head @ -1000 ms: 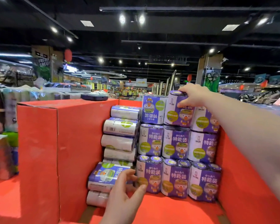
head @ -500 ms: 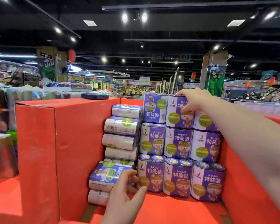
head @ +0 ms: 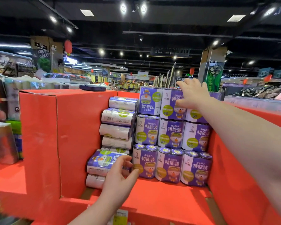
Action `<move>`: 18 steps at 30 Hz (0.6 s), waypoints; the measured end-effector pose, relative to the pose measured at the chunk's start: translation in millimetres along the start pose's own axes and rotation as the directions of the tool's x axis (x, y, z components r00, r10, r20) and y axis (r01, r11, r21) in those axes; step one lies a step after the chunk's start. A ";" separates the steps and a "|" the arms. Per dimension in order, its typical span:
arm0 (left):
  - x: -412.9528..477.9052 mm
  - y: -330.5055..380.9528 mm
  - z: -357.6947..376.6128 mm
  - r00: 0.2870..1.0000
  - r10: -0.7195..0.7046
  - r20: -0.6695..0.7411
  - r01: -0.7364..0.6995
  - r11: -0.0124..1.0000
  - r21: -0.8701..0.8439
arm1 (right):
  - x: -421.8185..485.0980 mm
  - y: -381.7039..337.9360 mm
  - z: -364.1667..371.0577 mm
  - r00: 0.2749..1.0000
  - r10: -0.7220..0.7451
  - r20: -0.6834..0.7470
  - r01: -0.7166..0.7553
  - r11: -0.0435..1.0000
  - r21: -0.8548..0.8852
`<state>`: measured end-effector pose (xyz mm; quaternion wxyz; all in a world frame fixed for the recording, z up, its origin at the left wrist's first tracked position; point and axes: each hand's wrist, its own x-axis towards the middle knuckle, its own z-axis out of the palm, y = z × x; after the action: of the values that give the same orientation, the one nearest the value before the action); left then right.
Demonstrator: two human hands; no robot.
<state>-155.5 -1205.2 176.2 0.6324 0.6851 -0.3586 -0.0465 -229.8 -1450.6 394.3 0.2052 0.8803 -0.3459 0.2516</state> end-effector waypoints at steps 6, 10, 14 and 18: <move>-8.2 12.2 1.8 1.000 0.019 0.006 -0.019 0.998 0.059 | -48.8 0.1 -20.5 0.998 -0.053 0.020 0.053 0.998 -0.027; -12.3 12.1 1.8 0.996 0.092 0.006 -0.089 0.950 0.298 | -98.8 -11.1 -28.2 0.984 -0.138 0.114 0.144 0.988 -0.048; -19.0 16.8 0.2 0.987 0.127 0.096 -0.159 0.809 0.566 | -153.4 -32.3 -19.9 0.933 -0.264 0.244 0.277 0.961 -0.021; -47.3 22.8 -16.7 0.971 0.121 0.206 -0.236 0.617 0.751 | -208.0 -64.3 -14.3 0.876 -0.389 0.286 0.380 0.921 0.090</move>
<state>-191.7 -1163.9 181.5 0.2553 0.8450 -0.4522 0.1277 -320.2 -1294.3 271.9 0.1827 0.9622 -0.1872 0.0753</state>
